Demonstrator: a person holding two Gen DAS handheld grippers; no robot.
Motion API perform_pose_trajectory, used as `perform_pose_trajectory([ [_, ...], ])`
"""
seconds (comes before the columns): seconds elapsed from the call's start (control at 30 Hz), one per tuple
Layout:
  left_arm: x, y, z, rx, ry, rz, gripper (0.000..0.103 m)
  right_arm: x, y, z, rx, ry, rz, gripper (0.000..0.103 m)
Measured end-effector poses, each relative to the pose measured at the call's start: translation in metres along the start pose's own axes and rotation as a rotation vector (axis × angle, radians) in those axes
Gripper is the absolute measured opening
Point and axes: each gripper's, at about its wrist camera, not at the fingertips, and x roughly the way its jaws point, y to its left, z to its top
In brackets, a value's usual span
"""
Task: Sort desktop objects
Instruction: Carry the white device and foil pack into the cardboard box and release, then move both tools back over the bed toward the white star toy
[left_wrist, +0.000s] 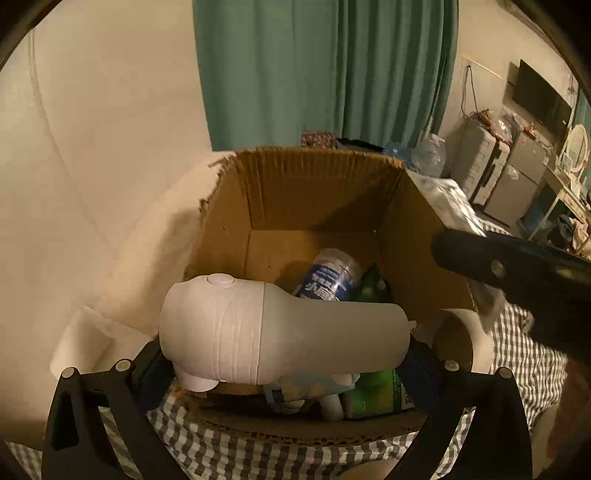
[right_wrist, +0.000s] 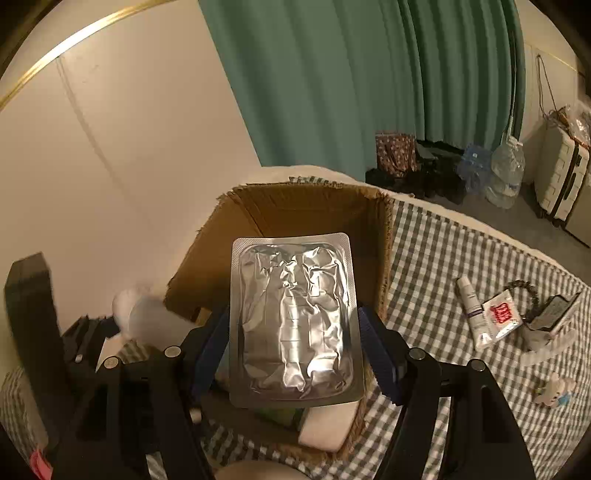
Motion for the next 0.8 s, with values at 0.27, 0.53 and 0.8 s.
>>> perform_pose_trajectory([
  [0.27, -0.003, -0.017, -0.001, 0.046, 0.01, 0.015, 0.103, -0.01, -0.015, 0.005, 0.104, -0.068, 0.044, 0.085],
  [0.53, -0.041, -0.043, 0.005, 0.085, -0.049, 0.006, 0.103, -0.055, -0.039, -0.003, 0.147, -0.136, -0.003, 0.085],
  [0.8, -0.08, -0.113, -0.001, 0.151, -0.102, -0.055, 0.103, -0.137, -0.093, -0.029, 0.205, -0.238, -0.116, 0.085],
])
